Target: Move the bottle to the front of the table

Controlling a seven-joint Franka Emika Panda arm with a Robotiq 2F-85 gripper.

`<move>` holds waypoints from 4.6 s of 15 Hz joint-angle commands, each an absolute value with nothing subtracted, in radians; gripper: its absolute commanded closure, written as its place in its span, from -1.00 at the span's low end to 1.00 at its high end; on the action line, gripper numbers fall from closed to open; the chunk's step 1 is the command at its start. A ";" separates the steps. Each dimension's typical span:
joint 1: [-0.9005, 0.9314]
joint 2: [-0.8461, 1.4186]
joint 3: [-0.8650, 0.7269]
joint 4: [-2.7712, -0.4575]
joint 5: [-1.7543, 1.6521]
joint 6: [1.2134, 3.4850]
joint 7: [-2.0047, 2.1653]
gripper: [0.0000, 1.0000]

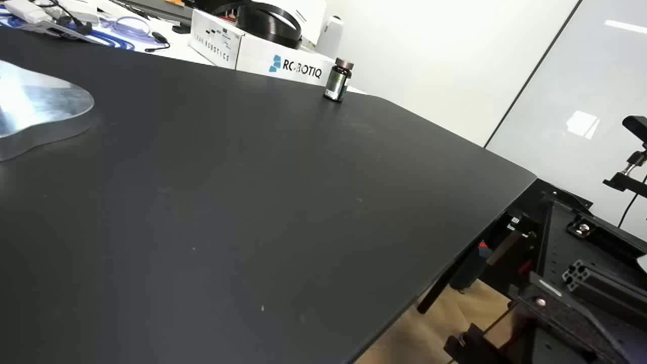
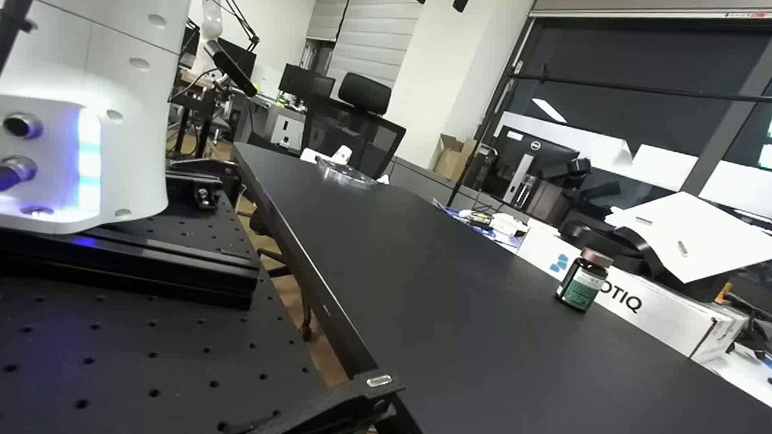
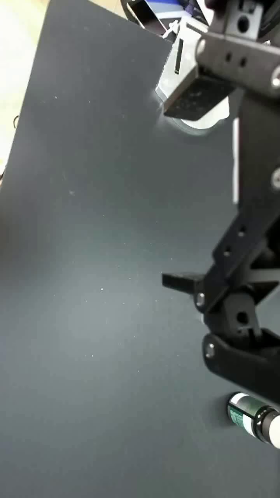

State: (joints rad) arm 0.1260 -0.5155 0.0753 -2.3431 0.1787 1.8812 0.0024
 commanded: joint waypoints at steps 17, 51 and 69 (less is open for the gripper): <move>-0.071 -0.148 -0.060 -2.139 -0.049 2.183 -0.051 -1.00; -0.143 0.674 -0.088 -1.337 -0.006 2.185 -0.055 -1.00; -0.164 0.811 -0.035 -1.323 0.048 2.335 -0.093 -1.00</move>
State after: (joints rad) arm -0.1457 0.7746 -0.0532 -1.3560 0.0286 2.3276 -0.0762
